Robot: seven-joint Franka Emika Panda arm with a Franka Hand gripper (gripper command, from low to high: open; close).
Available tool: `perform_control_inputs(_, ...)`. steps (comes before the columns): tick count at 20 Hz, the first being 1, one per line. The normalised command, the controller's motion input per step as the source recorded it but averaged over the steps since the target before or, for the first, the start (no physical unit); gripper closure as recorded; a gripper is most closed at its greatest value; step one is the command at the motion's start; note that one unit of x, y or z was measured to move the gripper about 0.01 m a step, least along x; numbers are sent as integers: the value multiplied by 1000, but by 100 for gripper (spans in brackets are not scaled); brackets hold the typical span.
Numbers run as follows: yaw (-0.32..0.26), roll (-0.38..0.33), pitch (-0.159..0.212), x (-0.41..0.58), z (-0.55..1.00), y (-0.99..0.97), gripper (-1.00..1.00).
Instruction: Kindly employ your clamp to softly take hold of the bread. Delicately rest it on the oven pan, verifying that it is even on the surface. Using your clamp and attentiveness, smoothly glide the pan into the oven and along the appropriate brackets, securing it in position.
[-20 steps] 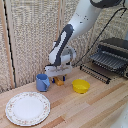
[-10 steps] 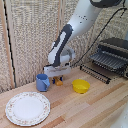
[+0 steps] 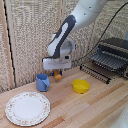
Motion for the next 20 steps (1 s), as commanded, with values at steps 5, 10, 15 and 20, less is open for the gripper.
perform_control_inputs(5, -365, -2, 0, 12, 658, -2, 100)
perform_control_inputs(10, -367, -3, 1, 24, 647, -3, 100)
perform_control_inputs(15, -371, -2, 0, 5, 589, -49, 100)
perform_control_inputs(20, -318, 0, 1, -4, 479, -305, 100)
